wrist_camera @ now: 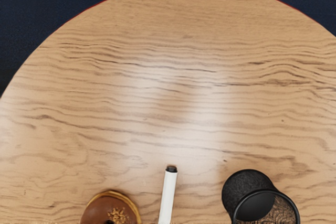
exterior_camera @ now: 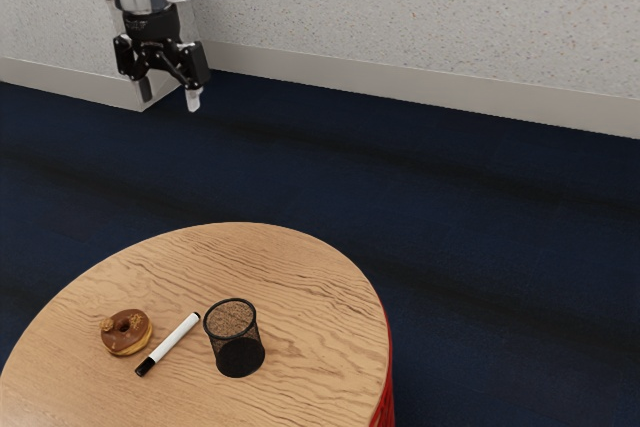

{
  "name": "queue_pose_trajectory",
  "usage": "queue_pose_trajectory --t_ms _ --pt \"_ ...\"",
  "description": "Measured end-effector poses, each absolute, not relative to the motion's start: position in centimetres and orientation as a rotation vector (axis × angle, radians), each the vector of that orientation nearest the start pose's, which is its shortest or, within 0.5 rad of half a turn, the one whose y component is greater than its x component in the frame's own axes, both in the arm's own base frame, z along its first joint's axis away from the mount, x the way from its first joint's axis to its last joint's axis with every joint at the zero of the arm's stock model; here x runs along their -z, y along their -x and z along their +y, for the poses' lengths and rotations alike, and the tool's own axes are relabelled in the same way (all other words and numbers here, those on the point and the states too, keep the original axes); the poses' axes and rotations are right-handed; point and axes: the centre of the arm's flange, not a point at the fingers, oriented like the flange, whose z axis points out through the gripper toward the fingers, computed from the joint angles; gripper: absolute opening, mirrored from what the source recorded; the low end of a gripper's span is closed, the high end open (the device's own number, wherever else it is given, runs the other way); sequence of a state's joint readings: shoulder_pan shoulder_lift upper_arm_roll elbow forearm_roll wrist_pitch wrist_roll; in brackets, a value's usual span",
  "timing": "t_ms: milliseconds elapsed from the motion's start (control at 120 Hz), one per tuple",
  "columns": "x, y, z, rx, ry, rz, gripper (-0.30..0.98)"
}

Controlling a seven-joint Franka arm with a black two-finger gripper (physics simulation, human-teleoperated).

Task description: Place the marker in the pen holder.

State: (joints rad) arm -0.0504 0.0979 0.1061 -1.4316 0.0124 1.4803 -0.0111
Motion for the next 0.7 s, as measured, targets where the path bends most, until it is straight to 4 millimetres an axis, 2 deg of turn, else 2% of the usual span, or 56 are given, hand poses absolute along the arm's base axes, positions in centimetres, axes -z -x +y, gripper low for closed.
queue_pose_trajectory --t_ms 133,183,233,375,450,533,575,700 --pt "-62.8 -57.4 2.7 -0.077 3.116 -0.109 0.69" --pt "-62.8 -56.6 2.4 -0.071 3.117 -0.101 0.69" --pt "-60.1 -55.7 1.8 -0.119 3.118 -0.084 0.69" --pt "-48.0 -54.3 0.1 -0.277 3.107 -0.036 0.69" --pt "-43.0 -53.7 -0.7 -0.304 3.101 -0.014 0.69" --pt "-39.6 -53.7 -1.2 -0.288 3.101 -0.002 0.69" --pt "-38.7 -53.8 -1.0 -0.265 3.103 -0.006 0.69" --pt "-36.8 -53.2 1.7 -0.168 3.107 0.019 0.69"
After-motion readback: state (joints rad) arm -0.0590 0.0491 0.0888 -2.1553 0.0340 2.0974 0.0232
